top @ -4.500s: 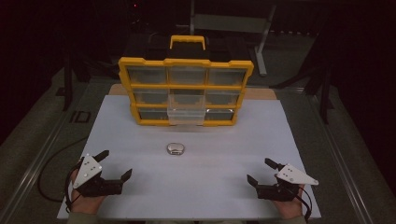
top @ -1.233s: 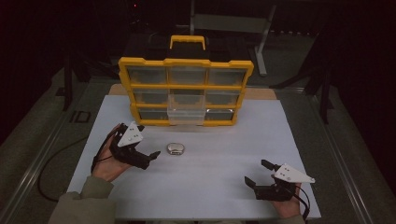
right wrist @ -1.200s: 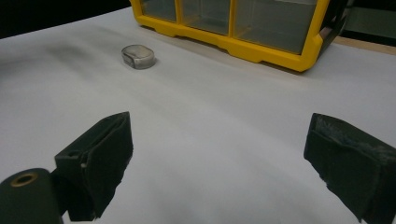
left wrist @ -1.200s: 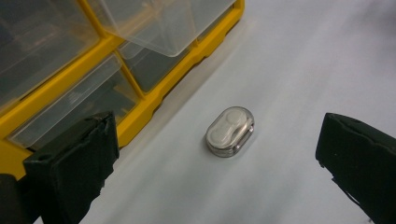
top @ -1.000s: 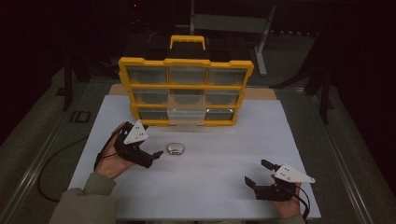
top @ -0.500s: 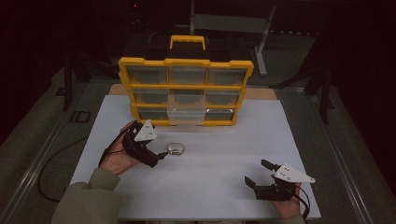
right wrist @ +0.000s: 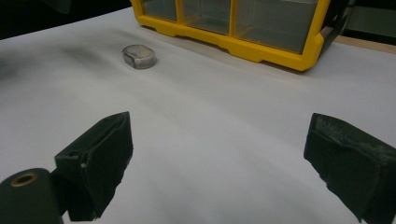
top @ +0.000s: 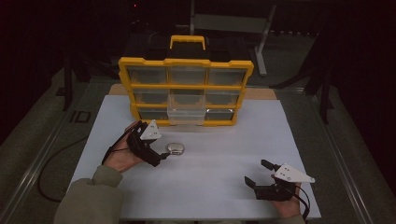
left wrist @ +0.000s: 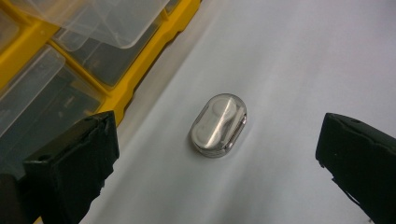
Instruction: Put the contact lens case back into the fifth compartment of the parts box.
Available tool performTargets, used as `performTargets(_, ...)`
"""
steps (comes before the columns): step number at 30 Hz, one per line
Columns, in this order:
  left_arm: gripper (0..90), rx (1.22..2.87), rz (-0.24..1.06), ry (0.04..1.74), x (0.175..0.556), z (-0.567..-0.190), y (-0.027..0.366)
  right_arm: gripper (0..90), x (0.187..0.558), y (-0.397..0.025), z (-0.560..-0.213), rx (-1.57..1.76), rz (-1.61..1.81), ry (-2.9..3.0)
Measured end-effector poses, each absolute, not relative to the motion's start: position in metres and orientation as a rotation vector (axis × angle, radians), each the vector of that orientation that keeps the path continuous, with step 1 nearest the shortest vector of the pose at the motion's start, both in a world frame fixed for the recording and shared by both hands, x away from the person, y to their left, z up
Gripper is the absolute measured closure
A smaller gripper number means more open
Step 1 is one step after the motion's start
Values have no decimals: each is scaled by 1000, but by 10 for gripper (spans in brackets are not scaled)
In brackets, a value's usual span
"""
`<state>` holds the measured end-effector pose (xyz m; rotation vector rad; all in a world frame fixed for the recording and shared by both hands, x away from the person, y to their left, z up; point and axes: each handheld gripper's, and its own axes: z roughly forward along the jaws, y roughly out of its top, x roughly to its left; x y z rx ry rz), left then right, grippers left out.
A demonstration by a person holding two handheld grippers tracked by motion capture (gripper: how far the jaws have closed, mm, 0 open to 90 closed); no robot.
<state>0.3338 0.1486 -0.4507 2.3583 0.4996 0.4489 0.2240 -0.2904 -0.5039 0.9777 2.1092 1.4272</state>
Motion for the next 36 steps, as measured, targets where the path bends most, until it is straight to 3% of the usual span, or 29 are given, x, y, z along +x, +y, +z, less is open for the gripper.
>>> performTargets(36,0,2429,384,492,356,-480,134,80,224,-291,-504,983,1436,2106)
